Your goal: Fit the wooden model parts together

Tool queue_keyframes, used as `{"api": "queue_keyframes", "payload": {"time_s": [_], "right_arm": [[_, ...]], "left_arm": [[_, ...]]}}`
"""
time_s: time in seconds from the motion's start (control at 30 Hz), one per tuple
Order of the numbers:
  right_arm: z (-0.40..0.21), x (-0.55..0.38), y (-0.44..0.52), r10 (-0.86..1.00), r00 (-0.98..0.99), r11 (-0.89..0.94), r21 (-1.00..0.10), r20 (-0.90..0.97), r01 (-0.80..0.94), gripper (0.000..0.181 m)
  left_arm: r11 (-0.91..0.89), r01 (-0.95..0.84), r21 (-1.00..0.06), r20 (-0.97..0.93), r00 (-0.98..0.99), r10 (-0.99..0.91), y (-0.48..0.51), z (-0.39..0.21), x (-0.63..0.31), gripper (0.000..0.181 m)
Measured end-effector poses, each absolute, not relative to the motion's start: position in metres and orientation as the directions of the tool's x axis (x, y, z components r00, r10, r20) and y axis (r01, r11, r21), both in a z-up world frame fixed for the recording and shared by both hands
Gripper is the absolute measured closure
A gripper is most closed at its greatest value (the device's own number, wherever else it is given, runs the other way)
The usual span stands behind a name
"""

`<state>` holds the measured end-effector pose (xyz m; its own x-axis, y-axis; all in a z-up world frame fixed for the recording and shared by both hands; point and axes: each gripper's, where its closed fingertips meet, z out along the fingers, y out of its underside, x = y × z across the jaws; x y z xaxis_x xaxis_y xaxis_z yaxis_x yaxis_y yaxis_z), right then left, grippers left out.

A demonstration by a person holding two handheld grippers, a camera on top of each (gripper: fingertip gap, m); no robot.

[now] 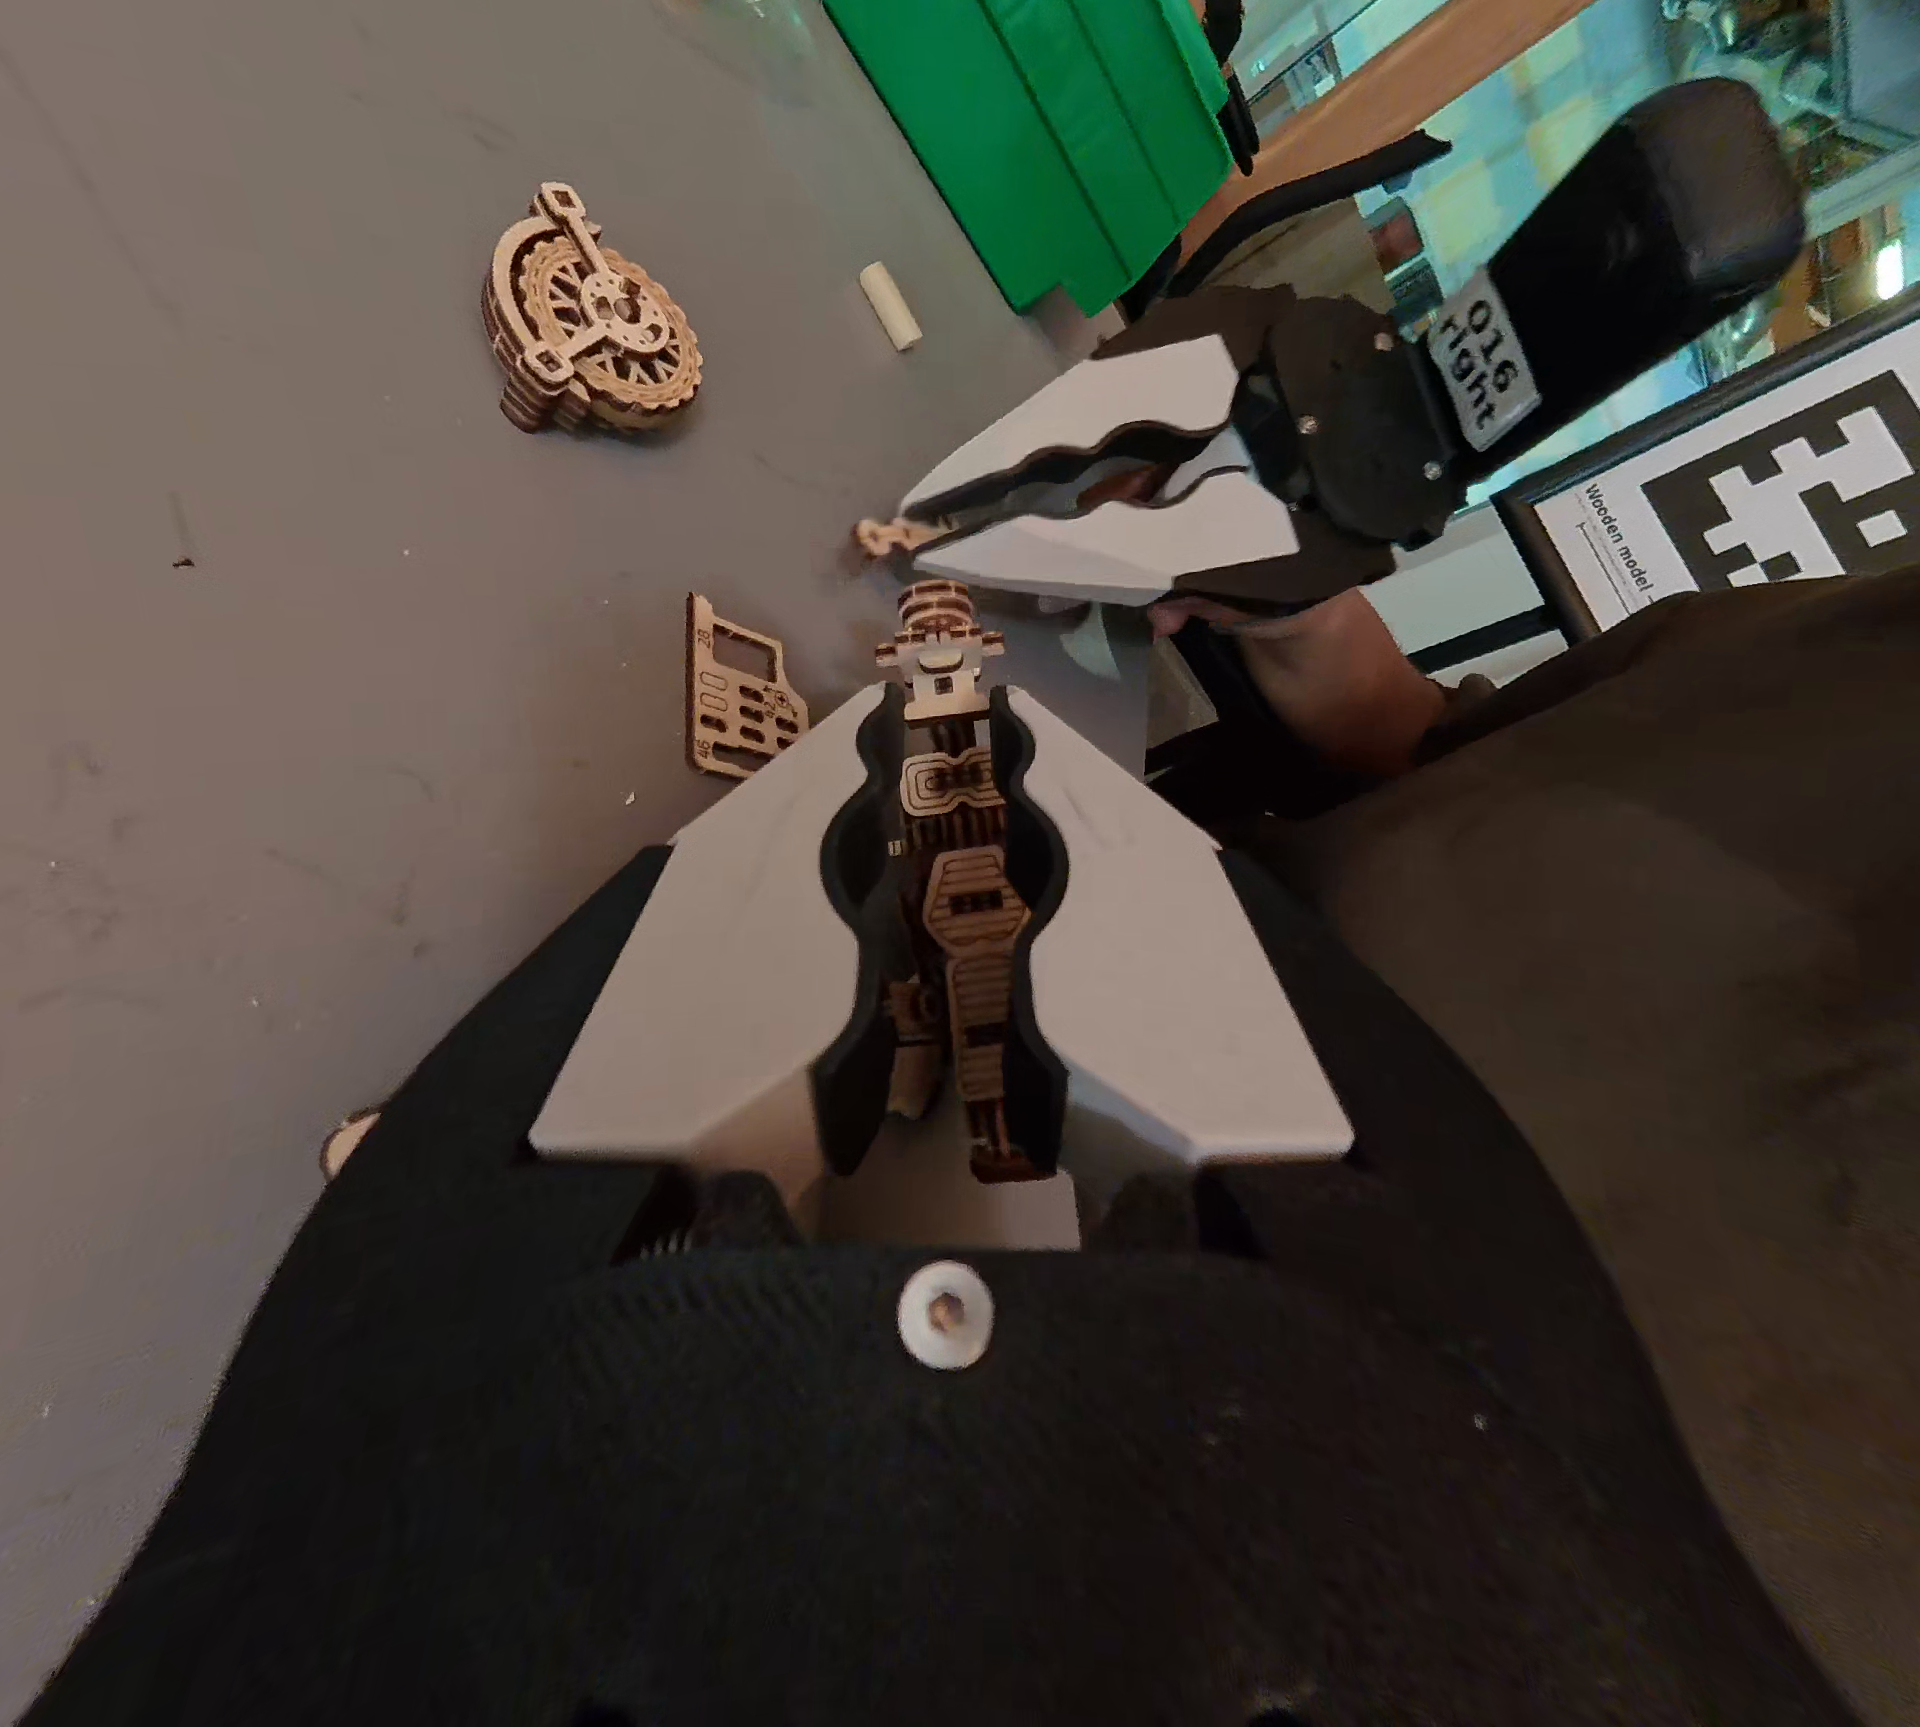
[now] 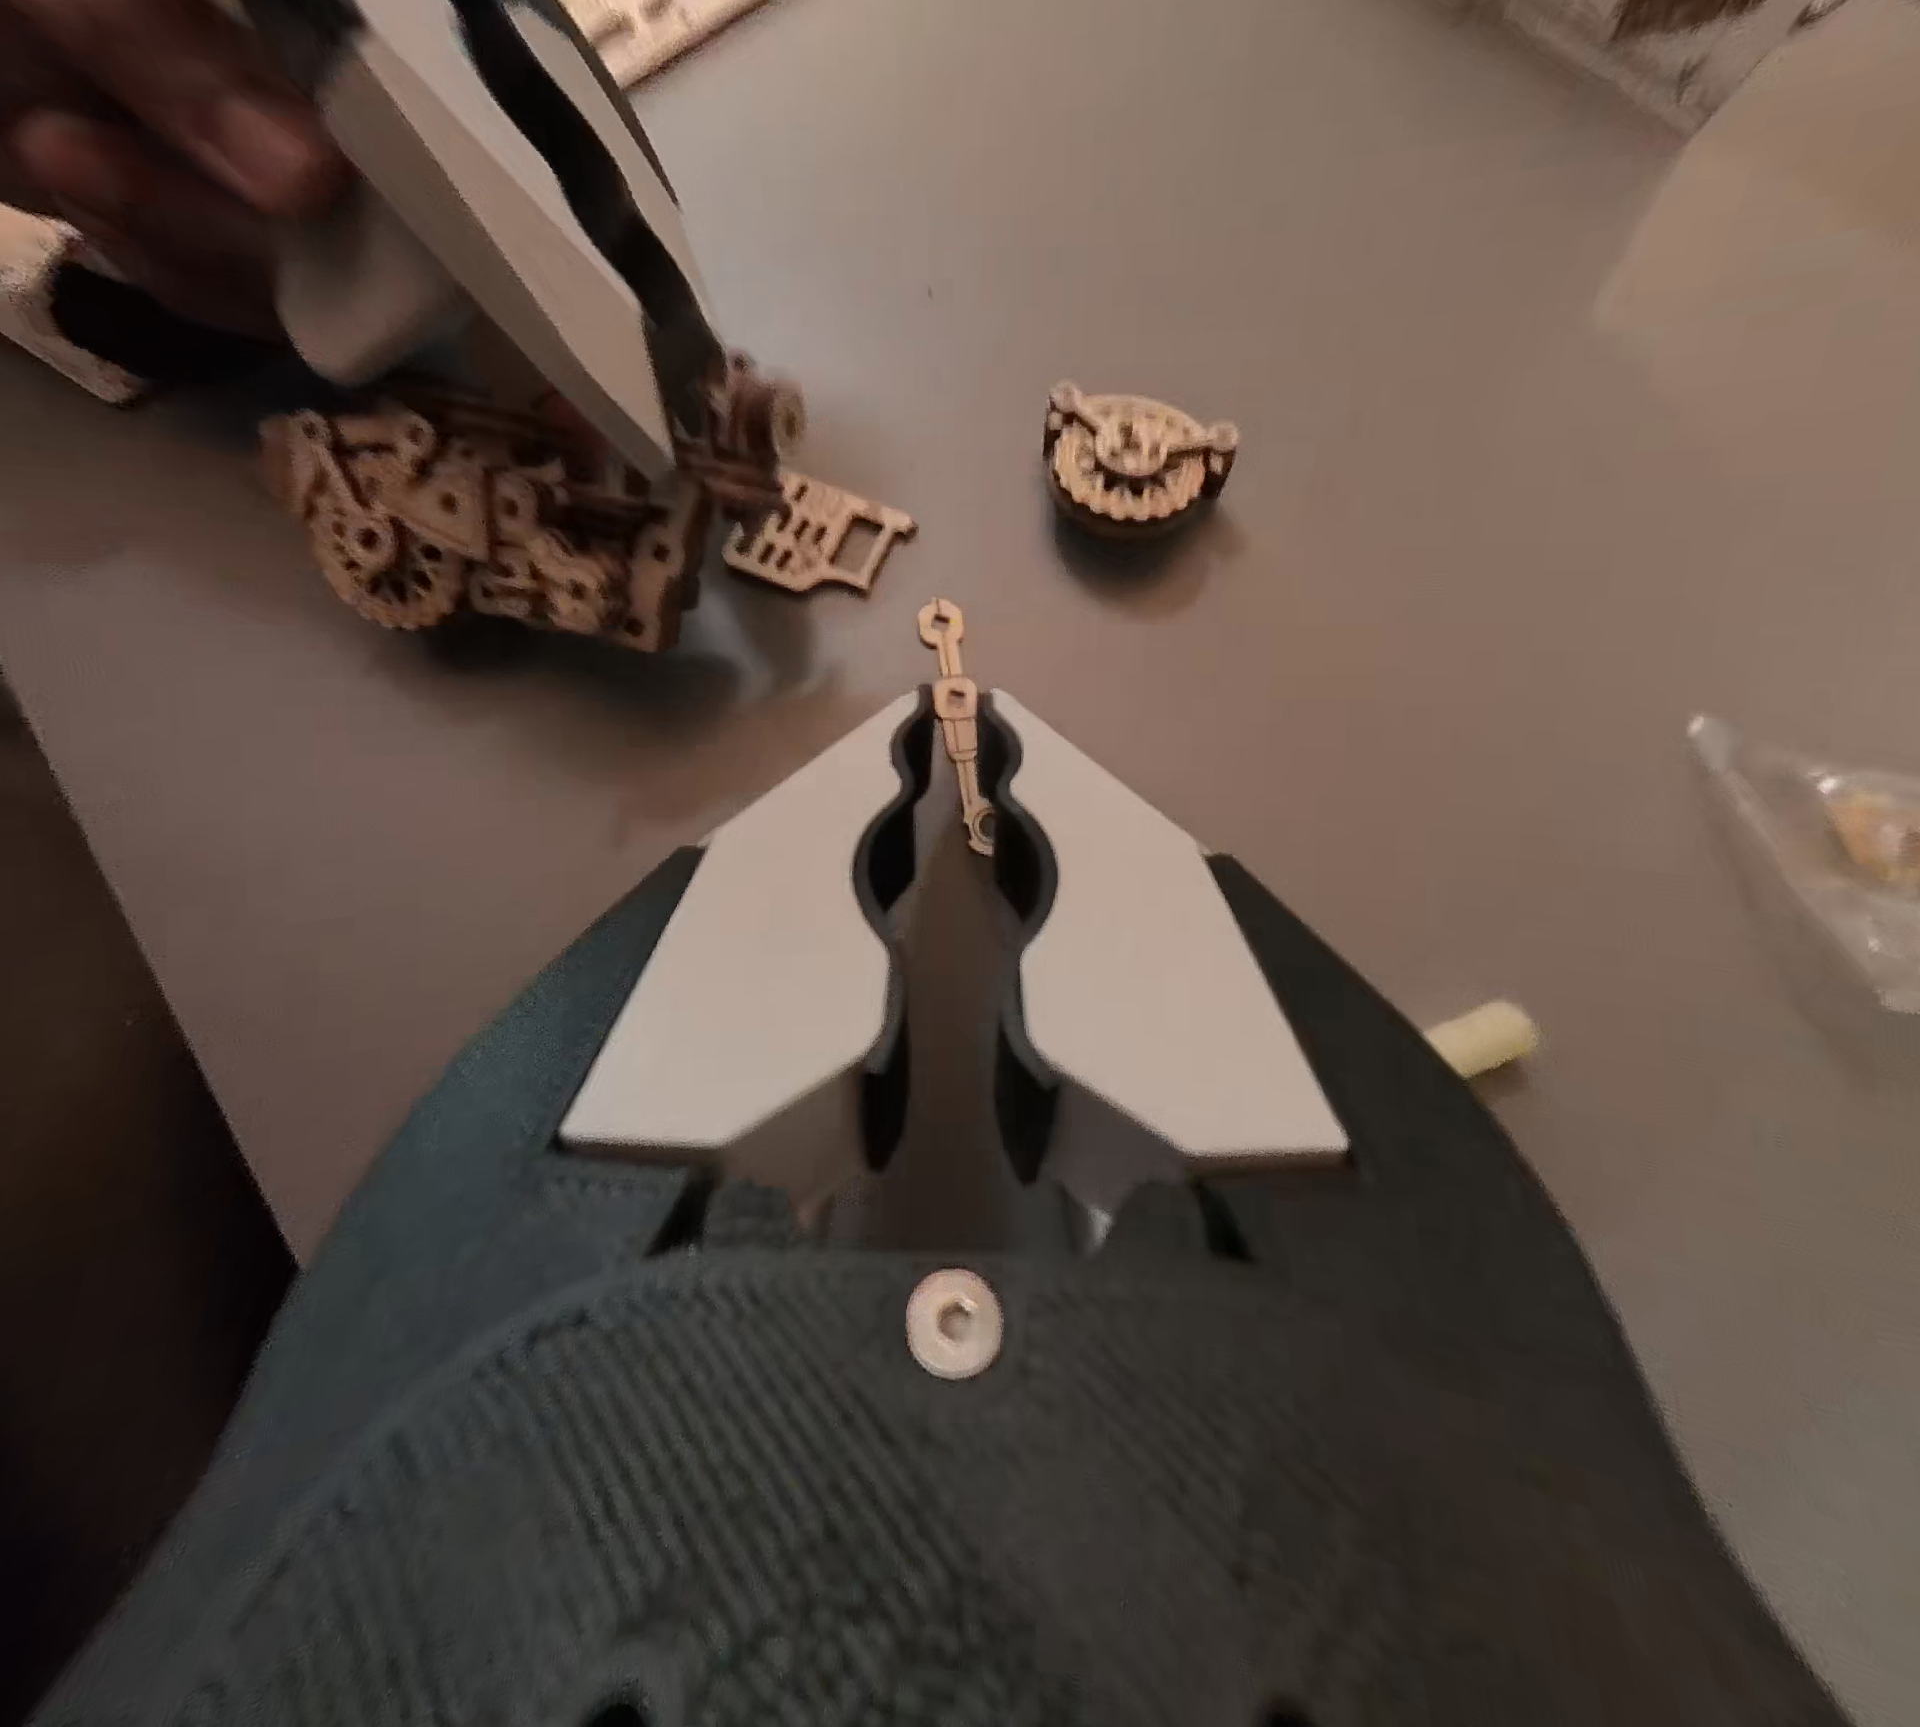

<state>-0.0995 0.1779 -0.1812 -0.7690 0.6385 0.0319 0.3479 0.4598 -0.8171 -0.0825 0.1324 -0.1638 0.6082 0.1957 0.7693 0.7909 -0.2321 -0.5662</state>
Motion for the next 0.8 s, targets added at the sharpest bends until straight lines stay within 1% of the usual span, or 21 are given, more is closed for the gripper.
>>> {"api": "queue_keyframes", "payload": {"time_s": [0.07,0.13,0.27,0.43,0.6,0.8], "right_arm": [[-0.162,-0.097,0.172,0.612,-0.787,0.432,-0.867,0.078,0.249,0.175],[-0.147,-0.091,0.166,0.578,-0.800,0.431,-0.893,0.162,0.131,0.175],[-0.138,-0.081,0.157,0.516,-0.793,0.488,-0.872,0.322,-0.037,0.176],[-0.150,-0.080,0.151,0.476,-0.789,0.552,-0.830,0.390,-0.078,0.175],[-0.147,-0.076,0.143,0.468,-0.805,0.517,-0.852,0.365,-0.086,0.175],[-0.151,-0.077,0.142,0.459,-0.799,0.529,-0.842,0.390,-0.108,0.176]], "left_arm": [[-0.237,0.788,-0.568,0.768,0.611,0.192,0.133,-0.165,-0.081,0.169],[-0.246,0.785,-0.569,0.766,0.615,0.190,0.134,-0.166,-0.080,0.169],[-0.252,0.782,-0.570,0.765,0.617,0.184,0.135,-0.167,-0.078,0.168],[-0.262,0.781,-0.567,0.770,0.615,0.170,0.135,-0.167,-0.076,0.168],[-0.270,0.775,-0.571,0.767,0.621,0.159,0.135,-0.166,-0.074,0.168],[-0.266,0.780,-0.566,0.777,0.613,0.144,0.135,-0.164,-0.073,0.168]]}}
